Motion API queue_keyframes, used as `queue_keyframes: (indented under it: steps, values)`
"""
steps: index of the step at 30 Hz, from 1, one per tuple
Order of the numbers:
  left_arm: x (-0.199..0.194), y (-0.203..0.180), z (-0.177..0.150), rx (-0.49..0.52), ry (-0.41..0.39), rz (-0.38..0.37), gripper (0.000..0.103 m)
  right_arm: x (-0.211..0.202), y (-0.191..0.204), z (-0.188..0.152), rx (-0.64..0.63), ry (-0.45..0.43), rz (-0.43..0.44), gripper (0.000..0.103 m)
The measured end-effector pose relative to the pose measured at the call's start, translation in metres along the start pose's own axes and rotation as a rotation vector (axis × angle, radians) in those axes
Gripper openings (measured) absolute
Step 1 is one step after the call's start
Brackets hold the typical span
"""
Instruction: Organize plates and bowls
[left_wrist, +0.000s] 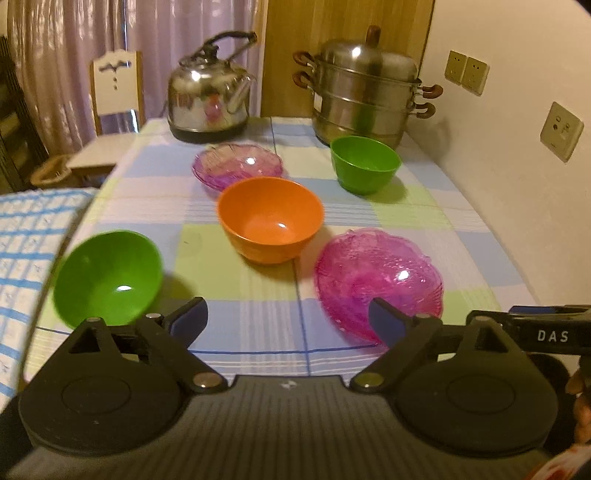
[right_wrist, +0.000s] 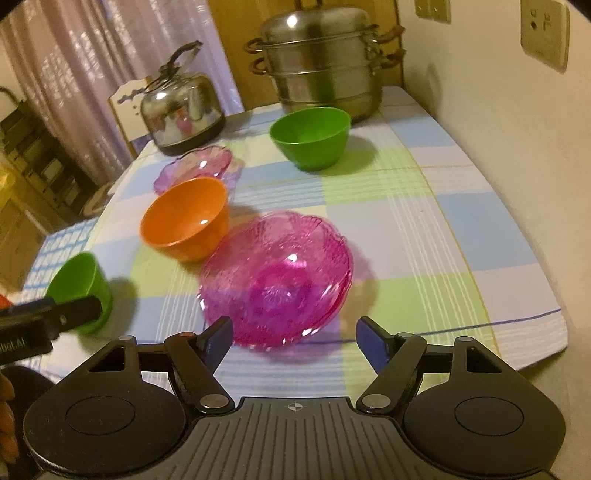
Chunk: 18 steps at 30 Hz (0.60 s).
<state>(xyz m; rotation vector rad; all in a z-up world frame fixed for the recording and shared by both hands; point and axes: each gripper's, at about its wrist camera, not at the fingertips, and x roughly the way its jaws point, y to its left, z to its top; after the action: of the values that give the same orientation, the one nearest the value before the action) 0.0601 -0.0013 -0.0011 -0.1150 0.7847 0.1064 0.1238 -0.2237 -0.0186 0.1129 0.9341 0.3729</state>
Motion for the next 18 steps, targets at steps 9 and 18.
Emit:
queue_keyframes:
  steps: [9,18]
  values:
    - [-0.027,0.010,-0.015,0.024,-0.010,0.023,0.093,-0.018,0.026,-0.020,-0.092,0.001,-0.001,0.074]
    - [-0.036,0.019,-0.028,-0.009,0.016,0.032,0.093,-0.023,0.043,-0.029,-0.139,-0.001,-0.002,0.074]
